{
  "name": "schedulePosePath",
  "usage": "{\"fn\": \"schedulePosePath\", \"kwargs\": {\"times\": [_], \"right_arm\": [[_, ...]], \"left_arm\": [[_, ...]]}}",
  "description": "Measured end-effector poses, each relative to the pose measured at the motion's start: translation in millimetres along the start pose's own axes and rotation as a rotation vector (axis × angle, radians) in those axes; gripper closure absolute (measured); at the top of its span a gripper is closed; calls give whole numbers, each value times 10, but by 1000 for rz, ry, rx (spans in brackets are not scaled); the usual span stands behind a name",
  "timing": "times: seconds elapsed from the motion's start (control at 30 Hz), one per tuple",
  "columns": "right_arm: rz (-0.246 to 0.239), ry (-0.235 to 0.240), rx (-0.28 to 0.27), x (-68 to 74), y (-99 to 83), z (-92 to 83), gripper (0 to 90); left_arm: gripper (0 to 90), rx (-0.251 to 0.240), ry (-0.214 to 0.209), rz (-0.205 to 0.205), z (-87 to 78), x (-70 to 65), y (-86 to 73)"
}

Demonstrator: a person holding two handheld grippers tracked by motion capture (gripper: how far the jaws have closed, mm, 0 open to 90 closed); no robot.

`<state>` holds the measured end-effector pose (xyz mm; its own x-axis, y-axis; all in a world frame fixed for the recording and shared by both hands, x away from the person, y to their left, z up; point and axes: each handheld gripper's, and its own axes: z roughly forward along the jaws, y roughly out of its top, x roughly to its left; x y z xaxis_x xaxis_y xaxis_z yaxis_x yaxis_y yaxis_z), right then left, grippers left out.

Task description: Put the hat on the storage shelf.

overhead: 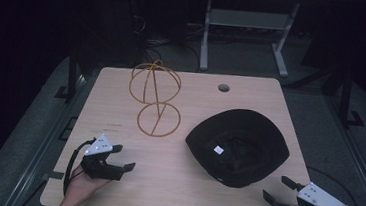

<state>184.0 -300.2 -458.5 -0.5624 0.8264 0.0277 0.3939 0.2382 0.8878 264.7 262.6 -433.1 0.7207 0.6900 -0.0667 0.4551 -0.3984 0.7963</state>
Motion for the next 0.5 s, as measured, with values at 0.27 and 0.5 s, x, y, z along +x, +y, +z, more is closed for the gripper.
{"fn": "schedulePosePath", "kwargs": {"times": [0.27,0.5], "right_arm": [[1,6,12,-31,-17,11,188],[-10,3,4,-1,-2,-6,188]], "left_arm": [[185,8,-8,9,34,-3,7],[191,6,-23,29,21,-69,32]]}}
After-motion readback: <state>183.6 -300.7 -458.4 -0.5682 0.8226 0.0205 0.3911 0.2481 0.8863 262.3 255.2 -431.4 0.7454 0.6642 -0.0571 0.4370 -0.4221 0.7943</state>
